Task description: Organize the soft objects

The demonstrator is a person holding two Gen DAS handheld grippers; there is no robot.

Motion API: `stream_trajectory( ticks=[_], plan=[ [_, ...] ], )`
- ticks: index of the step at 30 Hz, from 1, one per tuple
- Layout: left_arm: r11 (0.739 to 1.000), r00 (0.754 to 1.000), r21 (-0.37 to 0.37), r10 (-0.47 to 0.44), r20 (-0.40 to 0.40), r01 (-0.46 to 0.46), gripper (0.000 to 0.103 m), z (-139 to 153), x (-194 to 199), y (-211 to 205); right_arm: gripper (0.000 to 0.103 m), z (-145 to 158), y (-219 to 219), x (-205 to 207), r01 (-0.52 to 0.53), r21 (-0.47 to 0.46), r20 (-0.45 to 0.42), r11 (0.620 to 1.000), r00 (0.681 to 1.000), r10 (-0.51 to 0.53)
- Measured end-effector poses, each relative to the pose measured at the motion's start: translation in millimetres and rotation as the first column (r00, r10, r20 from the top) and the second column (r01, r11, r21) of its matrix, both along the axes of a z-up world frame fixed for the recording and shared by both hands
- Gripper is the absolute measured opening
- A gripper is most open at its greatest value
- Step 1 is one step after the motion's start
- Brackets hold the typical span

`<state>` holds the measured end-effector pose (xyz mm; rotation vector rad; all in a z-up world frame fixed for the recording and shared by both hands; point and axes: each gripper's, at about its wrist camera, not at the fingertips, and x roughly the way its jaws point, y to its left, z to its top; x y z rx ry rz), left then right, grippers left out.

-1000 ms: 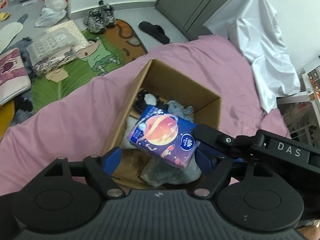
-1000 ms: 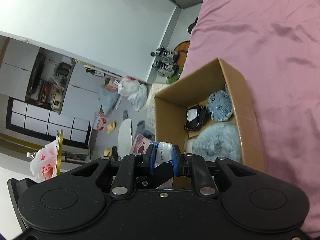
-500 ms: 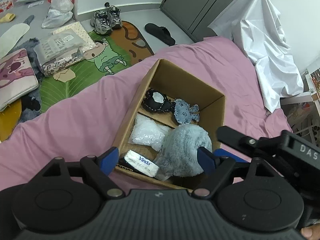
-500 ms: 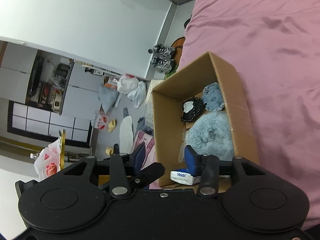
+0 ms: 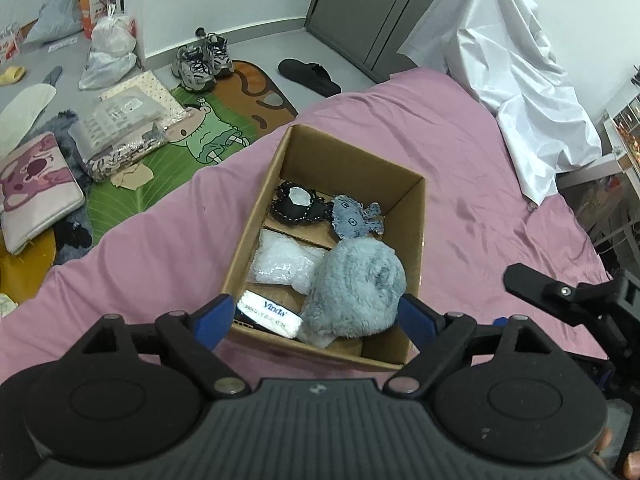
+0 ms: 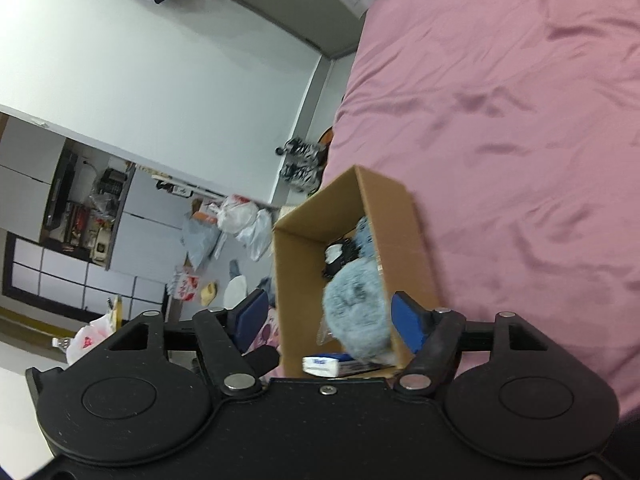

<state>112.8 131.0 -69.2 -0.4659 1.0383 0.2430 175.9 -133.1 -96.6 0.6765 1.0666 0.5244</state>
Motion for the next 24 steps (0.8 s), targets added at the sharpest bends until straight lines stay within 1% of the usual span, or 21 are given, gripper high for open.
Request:
stream_trajectory(
  ticks=[4, 8, 9, 10, 13, 19, 24],
  plan=[
    [1.000, 1.000, 0.024, -0.019, -0.014, 0.020, 0.093, 6, -2, -9, 0.081, 10, -7, -8, 0.008, -0.039, 0.046, 0.999, 0.999, -0.007],
    [0.999, 0.999, 0.043, -0.031, -0.013, 0.031, 0.095, 14, -8, -16, 0.091, 20, -13, -18, 0.011, -0.083, 0.104, 0.997, 0.995, -0.003],
    [0.998, 0.999, 0.051, -0.036, -0.013, 0.037, 0.095, 16, -9, -18, 0.092, 23, -14, -20, 0.013, -0.098, 0.121, 0.995, 0.993, -0.002],
    [0.997, 0.999, 0.061, -0.043, -0.012, 0.043, 0.096, 19, -10, -20, 0.096, 26, -14, -23, 0.016, -0.117, 0.137, 0.993, 0.991, 0.001],
    [0.995, 0.999, 0.082, -0.050, -0.005, 0.050, 0.100, 26, -14, -24, 0.103, 35, -17, -30, 0.019, -0.167, 0.177, 0.986, 0.984, 0.011],
    [0.988, 0.997, 0.136, -0.072, 0.013, 0.069, 0.102, 43, -23, -33, 0.103, 52, -21, -44, 0.007, -0.247, 0.223, 0.969, 0.974, 0.050],
    [0.979, 0.995, 0.183, -0.094, 0.039, 0.086, 0.102, 57, -29, -39, 0.103, 66, -26, -56, 0.011, -0.284, 0.263, 0.959, 0.962, 0.067]
  ],
)
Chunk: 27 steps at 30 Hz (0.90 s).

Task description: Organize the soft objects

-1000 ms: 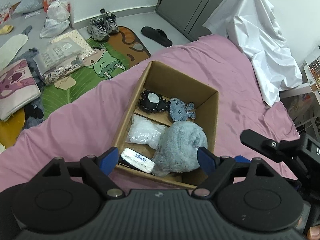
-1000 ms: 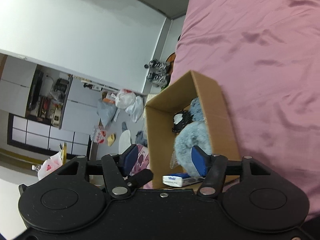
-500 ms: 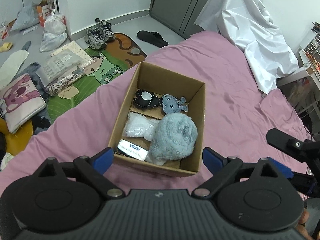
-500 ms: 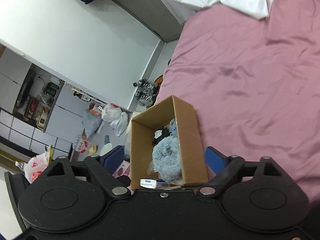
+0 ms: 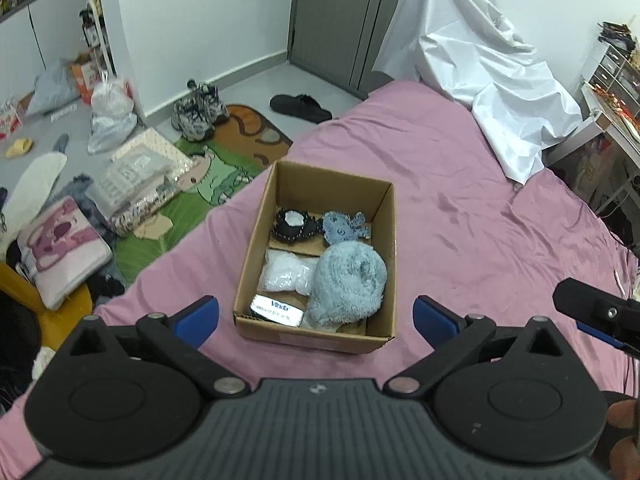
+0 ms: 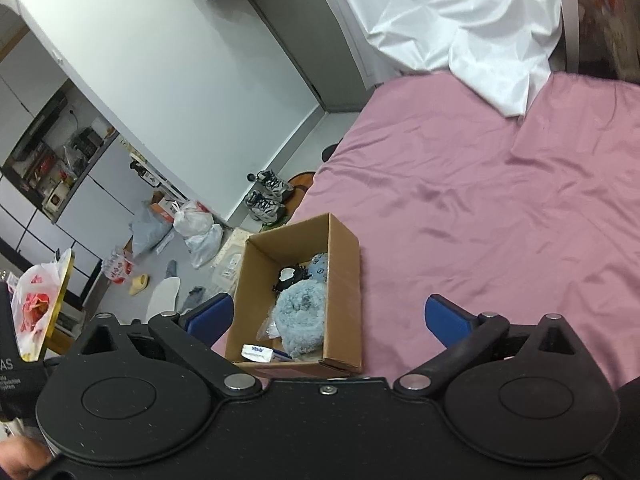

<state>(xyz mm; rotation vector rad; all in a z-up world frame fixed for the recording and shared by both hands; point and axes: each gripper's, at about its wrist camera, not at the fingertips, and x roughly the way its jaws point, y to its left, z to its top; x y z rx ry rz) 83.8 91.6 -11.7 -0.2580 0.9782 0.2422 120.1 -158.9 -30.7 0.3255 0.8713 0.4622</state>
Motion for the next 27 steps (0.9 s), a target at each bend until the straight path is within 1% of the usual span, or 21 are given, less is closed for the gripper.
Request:
stream_trajectory(
  ticks=[7, 17, 27],
  plan=[
    [0.999, 0.999, 0.022, -0.024, 0.037, 0.024, 0.102, 17, -12, -7, 0.103, 17, -6, -16, -0.008, -0.023, 0.046, 1.000, 0.999, 0.009],
    [0.998, 0.996, 0.037, -0.059, 0.068, 0.057, 0.102, 36, -30, -13, 0.103, 32, -10, -33, -0.006, -0.056, 0.075, 0.998, 0.997, 0.011],
    [0.996, 0.992, 0.047, -0.084, 0.096, 0.080, 0.102, 54, -46, -20, 0.103, 49, -21, -51, -0.009, -0.066, 0.112, 0.998, 0.994, 0.017]
  ],
)
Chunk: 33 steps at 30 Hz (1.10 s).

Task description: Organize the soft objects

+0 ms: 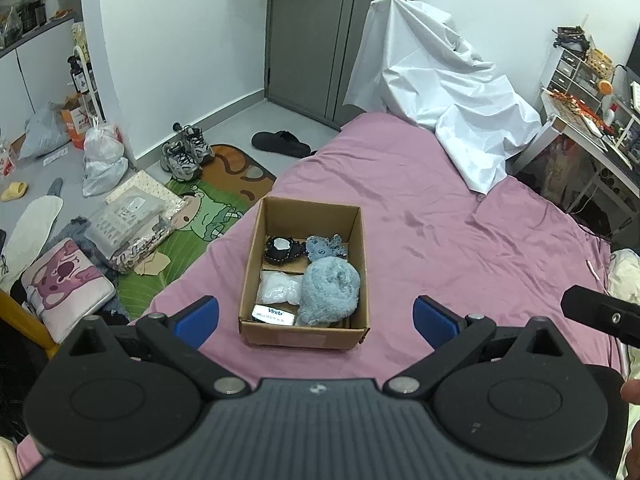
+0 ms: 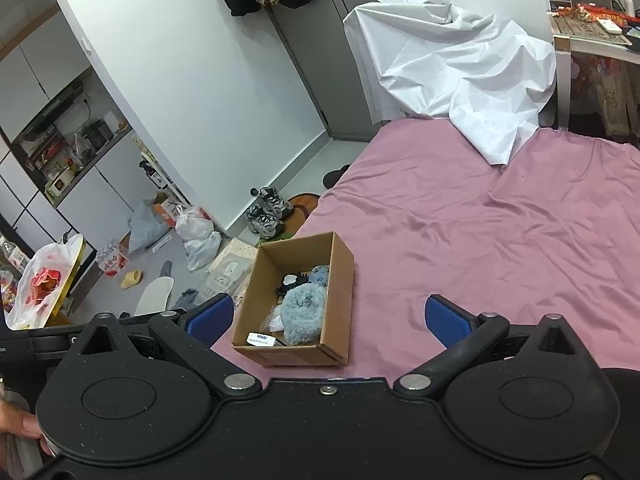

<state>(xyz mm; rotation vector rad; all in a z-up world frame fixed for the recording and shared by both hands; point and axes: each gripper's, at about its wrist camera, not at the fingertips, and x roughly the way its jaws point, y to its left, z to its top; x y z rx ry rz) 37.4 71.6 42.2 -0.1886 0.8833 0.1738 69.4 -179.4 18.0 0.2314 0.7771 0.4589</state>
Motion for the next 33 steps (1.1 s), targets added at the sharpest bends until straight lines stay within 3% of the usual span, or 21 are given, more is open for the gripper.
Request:
stream_trajectory(
  ticks=[33],
  plan=[
    [0.999, 0.999, 0.009, -0.038, 0.000, 0.038, 0.102, 5, -18, -11, 0.103, 12, -8, -20, 0.008, -0.040, 0.056, 0.999, 0.998, -0.006]
  ],
)
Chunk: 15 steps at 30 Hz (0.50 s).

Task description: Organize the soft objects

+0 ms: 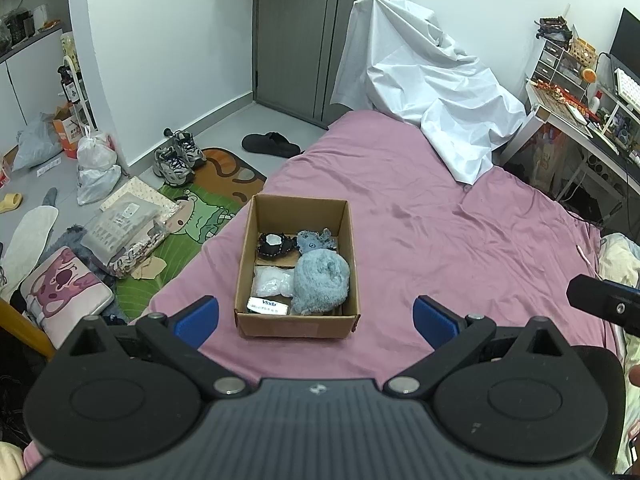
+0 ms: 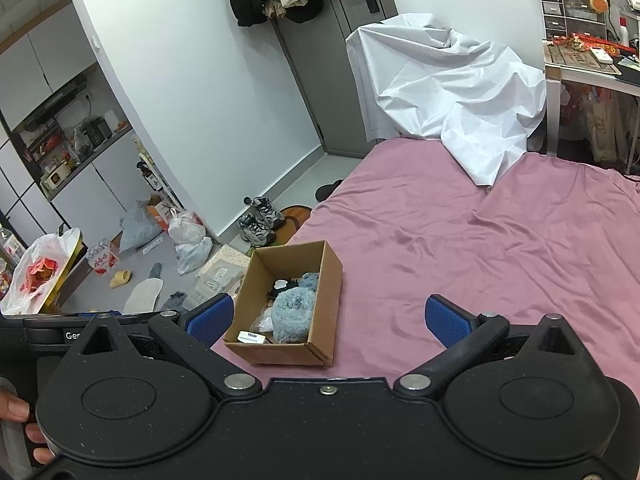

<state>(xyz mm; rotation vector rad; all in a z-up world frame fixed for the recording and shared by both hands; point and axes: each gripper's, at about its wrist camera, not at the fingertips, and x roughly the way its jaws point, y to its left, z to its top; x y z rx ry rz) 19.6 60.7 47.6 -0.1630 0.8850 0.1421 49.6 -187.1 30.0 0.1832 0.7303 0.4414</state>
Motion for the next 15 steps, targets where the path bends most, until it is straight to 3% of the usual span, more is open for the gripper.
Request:
stream_trajectory(
  ticks=[15],
  plan=[
    [1.000, 1.000, -0.002, -0.004, -0.006, 0.004, 0.102, -2.4, 2.8, -1.8, 0.103, -1.9, 2.4, -0.3, 0.006, -0.011, -0.007, 1.000, 1.000, -0.006]
  ],
)
